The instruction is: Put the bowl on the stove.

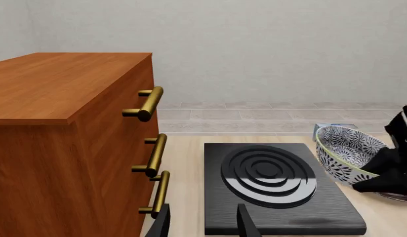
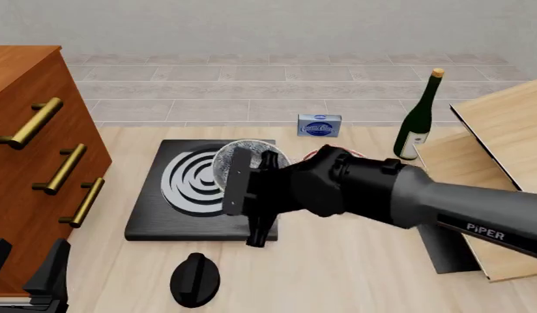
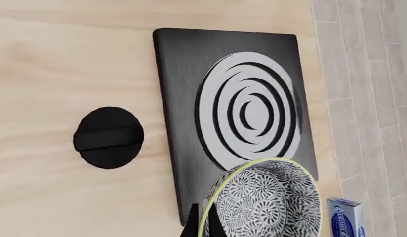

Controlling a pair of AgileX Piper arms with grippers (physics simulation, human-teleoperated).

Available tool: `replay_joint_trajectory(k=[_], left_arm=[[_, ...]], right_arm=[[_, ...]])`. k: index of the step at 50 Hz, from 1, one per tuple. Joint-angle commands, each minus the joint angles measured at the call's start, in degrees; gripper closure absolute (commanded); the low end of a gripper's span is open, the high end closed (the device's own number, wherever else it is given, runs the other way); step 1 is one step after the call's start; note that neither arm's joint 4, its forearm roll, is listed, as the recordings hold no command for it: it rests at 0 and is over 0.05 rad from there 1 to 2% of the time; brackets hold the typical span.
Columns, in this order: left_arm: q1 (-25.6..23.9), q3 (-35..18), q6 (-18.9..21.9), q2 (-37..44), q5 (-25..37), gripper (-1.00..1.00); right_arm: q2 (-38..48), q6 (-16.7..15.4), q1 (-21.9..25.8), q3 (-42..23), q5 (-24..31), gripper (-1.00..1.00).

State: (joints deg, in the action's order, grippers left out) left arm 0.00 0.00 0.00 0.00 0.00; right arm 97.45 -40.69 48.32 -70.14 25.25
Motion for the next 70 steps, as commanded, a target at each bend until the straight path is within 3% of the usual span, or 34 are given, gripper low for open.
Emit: replay_joint_trajectory(k=[1,23,59,70], left_arm=[[0.0,0.0,0.0,0.0,0.0,-1.00],[0.0,0.0,0.0,0.0,0.0,-1.00],[0.0,0.0,0.0,0.0,0.0,-1.00],[0.0,0.0,0.0,0.0,0.0,-1.00]], right_arm=[[7.6,0.8,0.5,-10.6,2.8,1.00],[20.7,2.1,-0.1,-33.7,11.6,1.00],[34.1,4.7,-0.9,-52.6,18.3,1.00],[36.0,5.8,-1.3,-52.7,18.2,1.00]])
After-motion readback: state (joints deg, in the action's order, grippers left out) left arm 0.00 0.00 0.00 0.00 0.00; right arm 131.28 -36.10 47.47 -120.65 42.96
